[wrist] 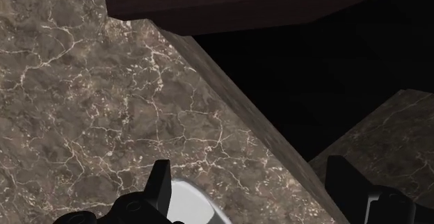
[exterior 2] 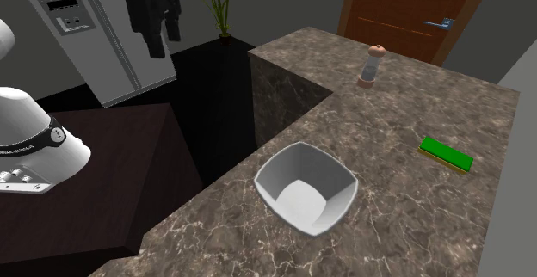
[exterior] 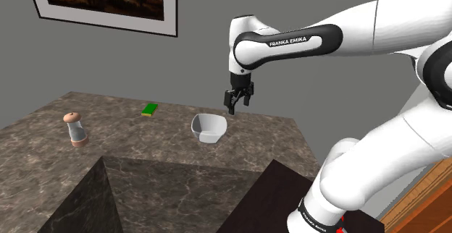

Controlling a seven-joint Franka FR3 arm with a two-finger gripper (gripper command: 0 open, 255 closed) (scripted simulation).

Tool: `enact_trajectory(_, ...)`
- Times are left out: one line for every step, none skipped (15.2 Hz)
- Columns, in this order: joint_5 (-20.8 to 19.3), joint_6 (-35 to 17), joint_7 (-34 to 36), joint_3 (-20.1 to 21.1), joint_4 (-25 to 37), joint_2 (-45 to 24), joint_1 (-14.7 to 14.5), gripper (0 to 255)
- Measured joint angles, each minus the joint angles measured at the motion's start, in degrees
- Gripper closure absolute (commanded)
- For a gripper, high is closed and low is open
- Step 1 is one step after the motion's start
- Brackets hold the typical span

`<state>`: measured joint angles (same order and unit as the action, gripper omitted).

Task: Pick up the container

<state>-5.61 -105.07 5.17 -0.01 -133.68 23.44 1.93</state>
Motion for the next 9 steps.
enact_trajectory(0.0,-1.1,0.1,0.1,1.2,-2.4,-0.1,0)
enact_trajectory(-0.1,-2.4,-0.2,-0.1,1.8,-4.4,0.0,0)
enact_trajectory(-0.2,-3.9,-0.5,-0.3,2.3,-6.6,0.1,0)
enact_trajectory(-0.2,-5.3,-0.6,-0.4,2.9,-8.8,0.2,0)
enact_trajectory(-0.2,-6.2,-0.8,-0.5,4.3,-11.1,0.2,0)
enact_trajectory(-0.2,-7.1,-0.7,-0.4,5.5,-13.4,0.1,0)
enact_trajectory(-0.3,-8.1,-1.0,-0.6,6.5,-15.4,0.2,0)
enact_trajectory(-0.2,-8.9,-1.2,-0.6,8.0,-17.9,0.2,0)
enact_trajectory(-0.2,-10.0,-1.2,-0.6,9.1,-20.2,0.2,0)
